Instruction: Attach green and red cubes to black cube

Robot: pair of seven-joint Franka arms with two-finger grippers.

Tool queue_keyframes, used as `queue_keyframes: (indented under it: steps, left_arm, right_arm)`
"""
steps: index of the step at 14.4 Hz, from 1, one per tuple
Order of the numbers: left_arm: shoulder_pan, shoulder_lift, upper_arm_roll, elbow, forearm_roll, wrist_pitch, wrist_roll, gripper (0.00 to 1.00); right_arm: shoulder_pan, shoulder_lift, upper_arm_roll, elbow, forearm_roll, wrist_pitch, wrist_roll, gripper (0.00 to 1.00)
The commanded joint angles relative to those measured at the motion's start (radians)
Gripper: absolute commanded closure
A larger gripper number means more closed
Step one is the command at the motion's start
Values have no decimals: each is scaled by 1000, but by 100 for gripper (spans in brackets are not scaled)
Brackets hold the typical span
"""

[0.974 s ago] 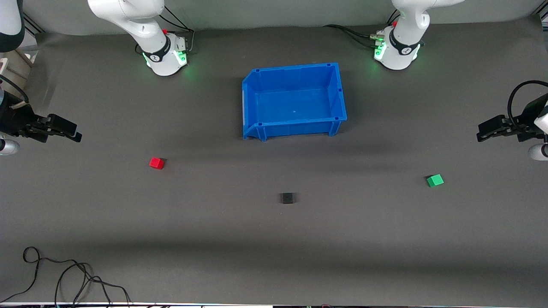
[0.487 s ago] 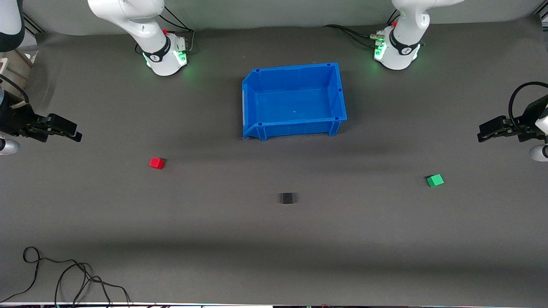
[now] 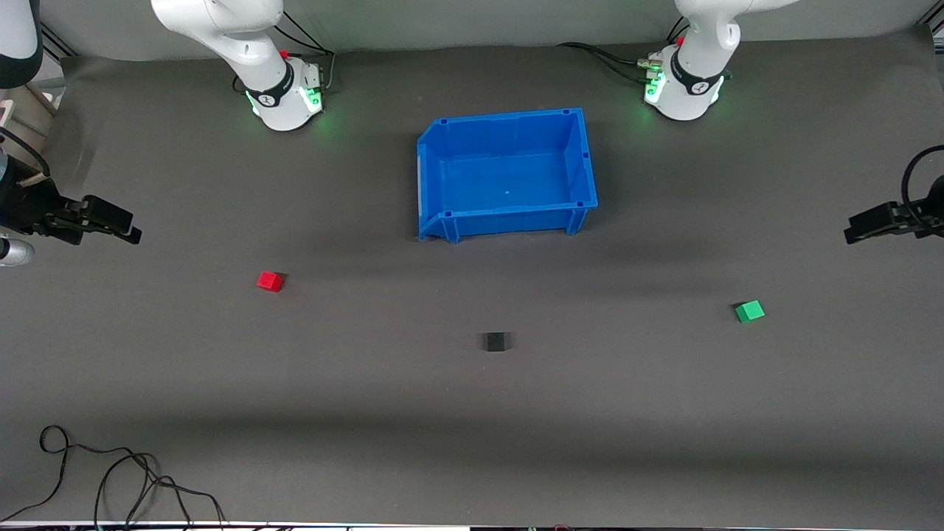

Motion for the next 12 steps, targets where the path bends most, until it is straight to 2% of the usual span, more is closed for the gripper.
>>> queue_keyframes:
  steps: [1,5,8,10,12]
  left_arm:
    - [-8,11,-5,-78,59,53,-72,0]
    - [-1,54,-5,-262,58,283,-200,1]
    - [0,100,-5,-291,51,349,-378,1]
    - [-2,134,-5,-348,62,448,-455,1]
    - [6,183,-5,-354,62,527,-486,2]
  right_arm:
    - [13,-22,3,-29,-16,2,-1,0]
    - [12,1,3,-37,-12,2,1,0]
    - [13,33,3,-98,-7,23,8,0]
    - [12,60,1,-143,-4,72,8,0]
    - [15,53,1,-237,-2,175,14,0]
